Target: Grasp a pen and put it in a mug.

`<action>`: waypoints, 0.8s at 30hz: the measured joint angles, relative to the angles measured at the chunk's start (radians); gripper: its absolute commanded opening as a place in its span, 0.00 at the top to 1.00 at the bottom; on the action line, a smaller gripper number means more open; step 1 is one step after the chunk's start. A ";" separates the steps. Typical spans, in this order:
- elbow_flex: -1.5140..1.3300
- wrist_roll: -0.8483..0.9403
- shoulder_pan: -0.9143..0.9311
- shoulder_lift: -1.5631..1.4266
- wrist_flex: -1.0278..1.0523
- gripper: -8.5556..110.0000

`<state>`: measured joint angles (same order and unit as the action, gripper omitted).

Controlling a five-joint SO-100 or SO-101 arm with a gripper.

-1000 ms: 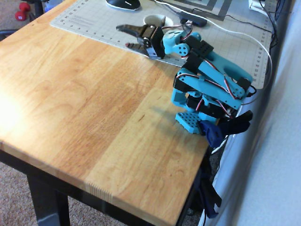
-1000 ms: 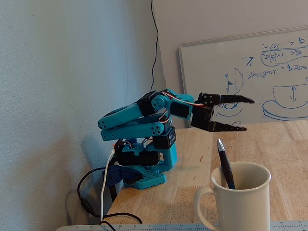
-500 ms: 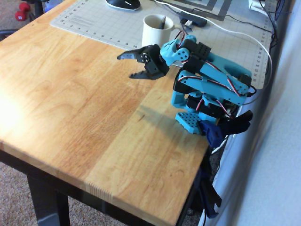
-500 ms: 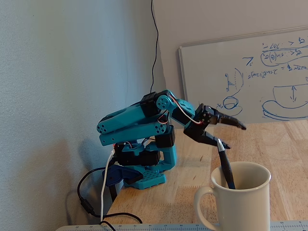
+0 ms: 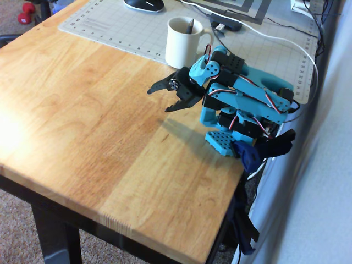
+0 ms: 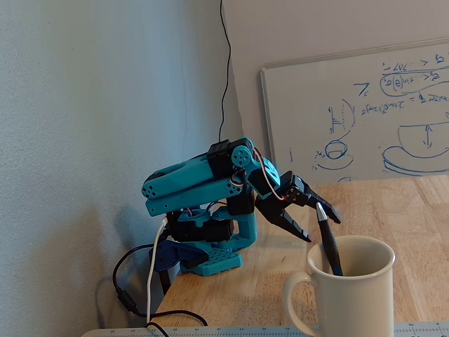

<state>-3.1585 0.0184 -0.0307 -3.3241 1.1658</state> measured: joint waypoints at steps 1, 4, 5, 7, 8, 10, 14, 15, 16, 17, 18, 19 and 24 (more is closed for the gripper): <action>0.000 0.000 0.000 0.000 0.000 0.70; 0.000 -0.005 0.000 0.000 -0.003 0.71; 0.000 -0.005 0.000 0.000 -0.005 0.71; 0.000 -0.005 0.000 0.000 -0.005 0.72; 0.000 -0.005 0.000 0.000 -0.005 0.74; 0.000 -0.006 0.000 0.000 -0.005 0.77; 0.000 -0.008 0.000 0.000 -0.005 0.83; 0.000 -0.009 0.000 0.000 -0.005 0.84; 0.000 -0.012 0.000 0.000 -0.005 0.85; 0.000 -0.014 0.000 0.000 -0.005 0.85; 0.000 -0.014 0.000 0.000 -0.005 0.86; 0.000 -0.014 0.000 0.000 -0.005 0.86; 0.000 -0.015 0.000 0.000 -0.005 0.86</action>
<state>-3.1585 0.0031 -0.0307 -3.3241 1.1612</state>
